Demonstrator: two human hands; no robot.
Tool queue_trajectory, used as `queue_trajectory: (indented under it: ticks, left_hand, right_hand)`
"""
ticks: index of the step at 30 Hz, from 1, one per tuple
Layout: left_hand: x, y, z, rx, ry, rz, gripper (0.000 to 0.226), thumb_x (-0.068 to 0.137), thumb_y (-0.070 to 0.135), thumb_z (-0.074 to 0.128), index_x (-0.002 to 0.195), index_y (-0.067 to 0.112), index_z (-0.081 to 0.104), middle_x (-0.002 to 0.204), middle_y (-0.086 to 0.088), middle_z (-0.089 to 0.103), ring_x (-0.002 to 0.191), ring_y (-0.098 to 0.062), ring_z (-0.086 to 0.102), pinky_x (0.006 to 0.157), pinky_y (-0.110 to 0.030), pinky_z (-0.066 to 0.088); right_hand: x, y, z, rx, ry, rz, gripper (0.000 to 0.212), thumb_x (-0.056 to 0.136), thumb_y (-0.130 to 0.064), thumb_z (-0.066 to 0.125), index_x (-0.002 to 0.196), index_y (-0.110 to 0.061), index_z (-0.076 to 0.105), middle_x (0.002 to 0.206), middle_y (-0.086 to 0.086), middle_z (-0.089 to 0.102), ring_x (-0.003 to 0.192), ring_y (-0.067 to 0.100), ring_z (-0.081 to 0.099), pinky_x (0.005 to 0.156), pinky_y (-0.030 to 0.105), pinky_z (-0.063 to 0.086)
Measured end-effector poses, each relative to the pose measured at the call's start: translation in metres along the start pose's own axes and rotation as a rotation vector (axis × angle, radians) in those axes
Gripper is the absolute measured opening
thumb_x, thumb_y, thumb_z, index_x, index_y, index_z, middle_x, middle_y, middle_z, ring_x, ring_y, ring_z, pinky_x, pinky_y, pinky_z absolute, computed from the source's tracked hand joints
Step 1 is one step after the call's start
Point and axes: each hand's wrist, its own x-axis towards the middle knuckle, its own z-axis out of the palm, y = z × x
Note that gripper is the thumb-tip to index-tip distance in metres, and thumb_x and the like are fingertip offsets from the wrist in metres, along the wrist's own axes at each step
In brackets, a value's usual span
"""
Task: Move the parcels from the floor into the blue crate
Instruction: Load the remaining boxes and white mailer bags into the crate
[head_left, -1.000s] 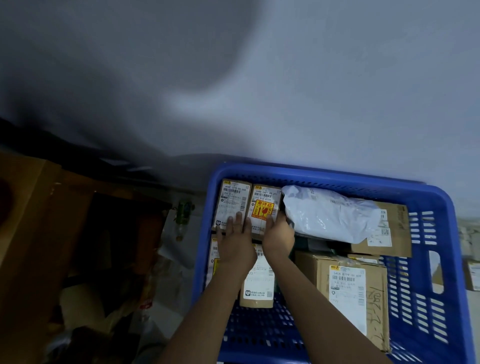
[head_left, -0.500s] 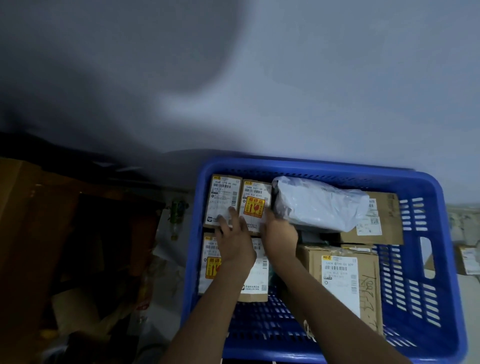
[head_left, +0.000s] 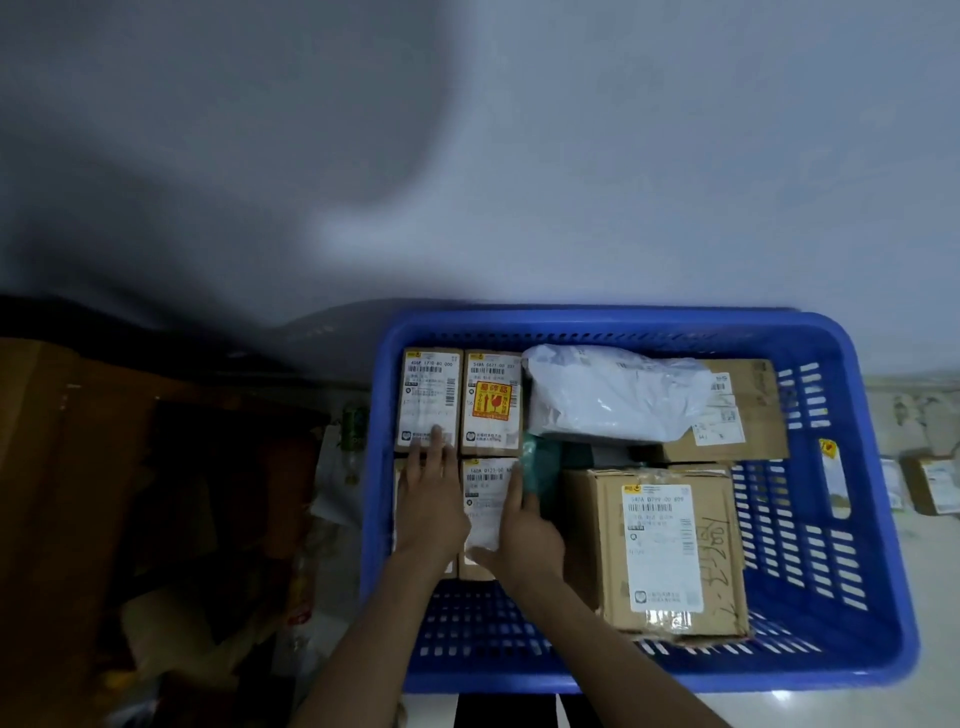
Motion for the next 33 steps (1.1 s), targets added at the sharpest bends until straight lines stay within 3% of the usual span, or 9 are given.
queue_trajectory:
  ticks: [7, 10, 13, 16, 20, 22, 27, 33]
  left_hand:
    - [0.003, 0.000, 0.001, -0.006, 0.015, 0.002, 0.078, 0.091, 0.027, 0.056, 0.153, 0.016, 0.008, 0.161, -0.002, -0.009, 0.147, -0.029, -0.005, 0.119, -0.043, 0.011]
    - [-0.010, -0.001, -0.008, -0.082, 0.129, -0.047, 0.067, 0.089, 0.021, 0.055, 0.148, 0.010, 0.025, 0.159, -0.008, 0.013, 0.144, -0.028, 0.017, 0.116, -0.038, 0.024]
    - [-0.036, 0.000, -0.015, -0.101, 0.173, -0.180, 0.049, 0.087, 0.013, 0.050, 0.134, 0.005, 0.040, 0.144, -0.014, 0.033, 0.127, -0.029, 0.037, 0.099, -0.035, 0.043]
    - [-0.059, 0.008, -0.008, -0.048, -0.058, -0.223, 0.054, 0.090, 0.019, 0.051, 0.139, 0.005, 0.033, 0.148, -0.016, 0.025, 0.130, -0.030, 0.033, 0.102, -0.036, 0.041]
    - [-0.064, 0.005, 0.012, -0.060, -0.310, -0.167, 0.078, 0.093, 0.018, 0.048, 0.152, 0.017, -0.003, 0.155, -0.019, -0.025, 0.146, -0.036, -0.006, 0.119, -0.046, 0.015]
    - [-0.061, 0.000, 0.016, -0.046, -0.346, -0.148, 0.080, 0.094, 0.015, 0.044, 0.152, 0.020, -0.012, 0.152, -0.016, -0.033, 0.146, -0.035, -0.013, 0.120, -0.046, 0.011]
    - [-0.061, -0.006, 0.021, -0.051, -0.280, -0.116, 0.076, 0.096, 0.017, 0.042, 0.152, 0.026, -0.008, 0.155, -0.013, -0.027, 0.147, -0.034, -0.009, 0.120, -0.043, 0.007]
    - [-0.072, -0.008, 0.003, 0.062, -0.081, -0.074, 0.071, 0.090, 0.025, 0.051, 0.151, 0.019, 0.016, 0.160, -0.012, 0.004, 0.143, -0.033, 0.017, 0.113, -0.044, 0.031]
  right_hand:
    - [0.005, -0.001, -0.007, 0.015, 0.036, 0.010, 0.123, 0.072, -0.064, 0.068, 0.152, -0.019, -0.015, 0.139, 0.010, 0.038, 0.088, 0.021, 0.063, 0.059, 0.028, 0.046]
    - [-0.004, 0.004, -0.015, -0.009, 0.060, 0.014, 0.120, 0.071, -0.065, 0.068, 0.152, -0.019, -0.008, 0.137, 0.011, 0.039, 0.092, 0.022, 0.062, 0.063, 0.029, 0.050]
    - [-0.015, 0.008, -0.025, 0.029, 0.056, 0.015, 0.109, 0.074, -0.062, 0.067, 0.152, -0.018, 0.004, 0.136, 0.010, 0.041, 0.100, 0.023, 0.061, 0.067, 0.031, 0.051]
    - [-0.024, 0.006, -0.023, 0.075, -0.070, -0.032, 0.092, 0.079, -0.053, 0.066, 0.149, -0.020, 0.015, 0.137, 0.012, 0.041, 0.108, 0.026, 0.059, 0.079, 0.037, 0.055]
    - [-0.026, 0.005, -0.016, 0.117, -0.116, -0.045, 0.077, 0.081, -0.047, 0.063, 0.144, -0.024, 0.025, 0.137, 0.013, 0.036, 0.111, 0.029, 0.055, 0.085, 0.039, 0.053]
    - [-0.025, 0.006, -0.012, 0.130, -0.092, -0.044, 0.073, 0.082, -0.046, 0.062, 0.143, -0.025, 0.028, 0.136, 0.012, 0.037, 0.111, 0.029, 0.054, 0.086, 0.040, 0.054]
    - [-0.026, 0.010, -0.006, 0.110, -0.076, -0.057, 0.071, 0.085, -0.044, 0.061, 0.145, -0.026, 0.027, 0.138, 0.011, 0.032, 0.119, 0.029, 0.047, 0.089, 0.039, 0.051]
    - [-0.047, 0.018, -0.025, 0.136, 0.039, -0.085, 0.070, 0.083, -0.044, 0.060, 0.143, -0.024, 0.029, 0.133, 0.011, 0.039, 0.116, 0.029, 0.047, 0.087, 0.041, 0.053]
